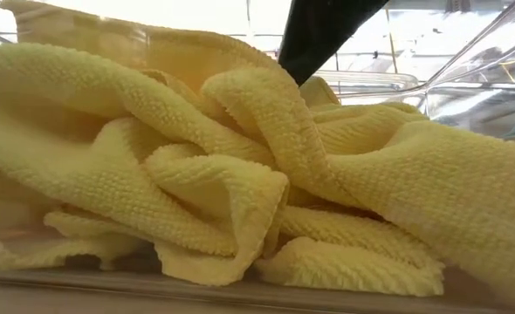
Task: Sort microfiber towel by color & place in baskets
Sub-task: Put the bottom orange microfiber cloth into the white transparent bin
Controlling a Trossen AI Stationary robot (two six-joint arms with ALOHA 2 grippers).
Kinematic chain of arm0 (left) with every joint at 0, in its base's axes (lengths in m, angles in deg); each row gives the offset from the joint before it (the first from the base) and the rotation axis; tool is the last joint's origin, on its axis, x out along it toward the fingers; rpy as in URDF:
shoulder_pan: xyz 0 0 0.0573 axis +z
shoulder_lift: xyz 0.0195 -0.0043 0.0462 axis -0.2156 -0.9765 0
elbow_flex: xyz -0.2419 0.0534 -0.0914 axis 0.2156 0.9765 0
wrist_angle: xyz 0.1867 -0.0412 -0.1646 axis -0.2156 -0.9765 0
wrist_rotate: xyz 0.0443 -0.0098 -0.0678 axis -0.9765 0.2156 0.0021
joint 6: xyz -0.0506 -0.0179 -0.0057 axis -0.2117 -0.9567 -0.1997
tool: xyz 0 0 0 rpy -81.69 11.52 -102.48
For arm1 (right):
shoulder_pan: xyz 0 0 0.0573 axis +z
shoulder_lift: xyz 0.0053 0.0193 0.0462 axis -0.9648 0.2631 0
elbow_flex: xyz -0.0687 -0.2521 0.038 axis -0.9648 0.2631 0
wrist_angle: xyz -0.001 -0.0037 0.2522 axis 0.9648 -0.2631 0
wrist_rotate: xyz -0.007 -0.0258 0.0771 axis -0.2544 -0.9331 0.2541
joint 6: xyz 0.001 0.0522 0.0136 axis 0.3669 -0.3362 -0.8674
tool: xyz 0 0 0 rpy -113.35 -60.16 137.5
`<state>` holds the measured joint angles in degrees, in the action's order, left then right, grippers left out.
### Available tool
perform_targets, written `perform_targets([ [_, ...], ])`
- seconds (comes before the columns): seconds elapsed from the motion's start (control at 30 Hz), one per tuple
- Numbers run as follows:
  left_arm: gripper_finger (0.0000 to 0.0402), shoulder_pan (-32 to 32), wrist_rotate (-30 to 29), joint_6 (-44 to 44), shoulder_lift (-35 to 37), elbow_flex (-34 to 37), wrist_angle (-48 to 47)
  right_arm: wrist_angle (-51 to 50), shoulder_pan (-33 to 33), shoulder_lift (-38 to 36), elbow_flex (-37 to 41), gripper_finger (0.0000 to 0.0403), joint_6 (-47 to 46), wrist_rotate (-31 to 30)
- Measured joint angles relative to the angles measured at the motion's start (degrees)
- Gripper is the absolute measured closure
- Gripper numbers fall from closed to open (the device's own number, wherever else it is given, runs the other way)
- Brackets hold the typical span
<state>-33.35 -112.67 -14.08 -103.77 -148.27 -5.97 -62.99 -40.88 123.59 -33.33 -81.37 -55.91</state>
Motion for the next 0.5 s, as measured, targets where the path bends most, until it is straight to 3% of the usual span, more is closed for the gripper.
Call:
perform_targets([
  [0.1, 0.0347, 3.0, -2.8, -2.9, 2.8, 0.0, -4.4, -0.7, 1.7, 0.0, 0.0, 0.0403, -2.3, -3.8],
  [0.3, 0.0347, 7.5, -2.0, -6.3, 7.0, 5.0, -6.8, -0.8, 4.6, -0.1, 0.0, 0.0403, -2.2, -11.7],
  [0.5, 0.0347, 12.1, 4.6, -13.3, 9.1, 13.5, -7.4, -1.3, 5.2, -0.1, 0.0, 0.0403, -2.1, -14.4],
])
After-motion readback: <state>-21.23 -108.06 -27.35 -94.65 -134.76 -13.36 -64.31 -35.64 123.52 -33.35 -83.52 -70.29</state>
